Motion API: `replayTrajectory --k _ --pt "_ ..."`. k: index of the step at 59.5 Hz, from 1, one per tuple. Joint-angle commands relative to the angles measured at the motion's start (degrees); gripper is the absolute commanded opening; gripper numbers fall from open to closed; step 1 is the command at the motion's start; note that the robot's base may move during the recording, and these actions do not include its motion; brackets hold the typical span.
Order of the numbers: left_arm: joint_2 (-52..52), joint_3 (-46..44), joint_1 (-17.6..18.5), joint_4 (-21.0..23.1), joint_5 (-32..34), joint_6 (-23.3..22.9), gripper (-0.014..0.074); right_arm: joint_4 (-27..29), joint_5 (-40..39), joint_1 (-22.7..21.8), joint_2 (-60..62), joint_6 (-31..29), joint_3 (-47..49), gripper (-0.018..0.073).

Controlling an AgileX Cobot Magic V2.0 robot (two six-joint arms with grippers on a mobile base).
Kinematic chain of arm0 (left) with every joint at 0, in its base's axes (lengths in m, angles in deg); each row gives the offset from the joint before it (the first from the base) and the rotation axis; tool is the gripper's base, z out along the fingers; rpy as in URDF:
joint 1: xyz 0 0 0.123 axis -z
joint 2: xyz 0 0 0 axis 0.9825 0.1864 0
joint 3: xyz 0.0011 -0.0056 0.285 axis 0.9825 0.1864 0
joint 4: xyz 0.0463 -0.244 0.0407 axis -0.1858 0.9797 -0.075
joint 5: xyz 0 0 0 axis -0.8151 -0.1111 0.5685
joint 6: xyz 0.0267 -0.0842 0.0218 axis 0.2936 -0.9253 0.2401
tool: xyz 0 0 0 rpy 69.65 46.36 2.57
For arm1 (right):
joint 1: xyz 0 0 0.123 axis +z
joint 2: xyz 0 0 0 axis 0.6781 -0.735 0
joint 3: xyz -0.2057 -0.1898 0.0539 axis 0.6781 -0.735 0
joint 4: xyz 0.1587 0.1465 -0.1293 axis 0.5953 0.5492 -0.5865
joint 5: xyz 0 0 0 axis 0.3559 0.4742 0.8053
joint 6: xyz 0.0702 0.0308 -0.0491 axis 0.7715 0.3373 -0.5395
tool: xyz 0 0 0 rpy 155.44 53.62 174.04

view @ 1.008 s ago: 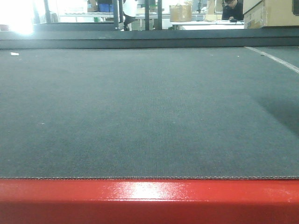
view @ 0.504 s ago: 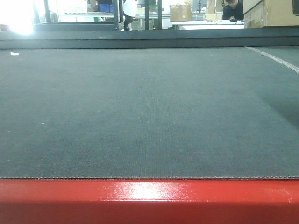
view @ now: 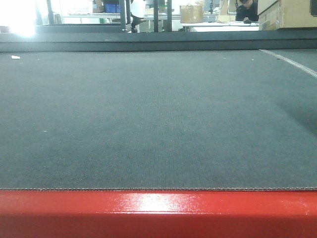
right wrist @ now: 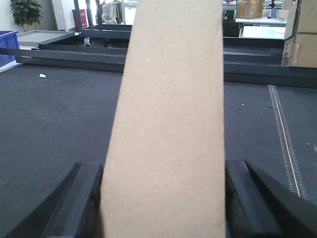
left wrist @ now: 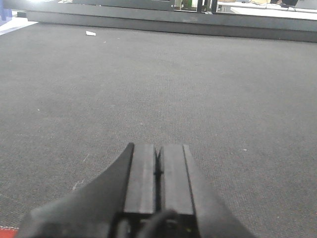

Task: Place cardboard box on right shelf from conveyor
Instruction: 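Turn the base away from the conveyor holding the box in the right gripper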

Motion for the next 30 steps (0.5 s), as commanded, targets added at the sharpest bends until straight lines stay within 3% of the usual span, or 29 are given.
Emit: replayTrajectory --k 1,30 --pt "-0.82 0.44 0.08 0.34 4.97 0.01 -0.0116 -0.31 -5.6 -0.19 -0.66 -0.52 1.56 0.0144" --pt "-0.82 0.44 -0.14 0.34 4.85 0.01 -0.0116 -0.31 -5.61 -0.19 -0.66 -0.52 1.45 0.0144"
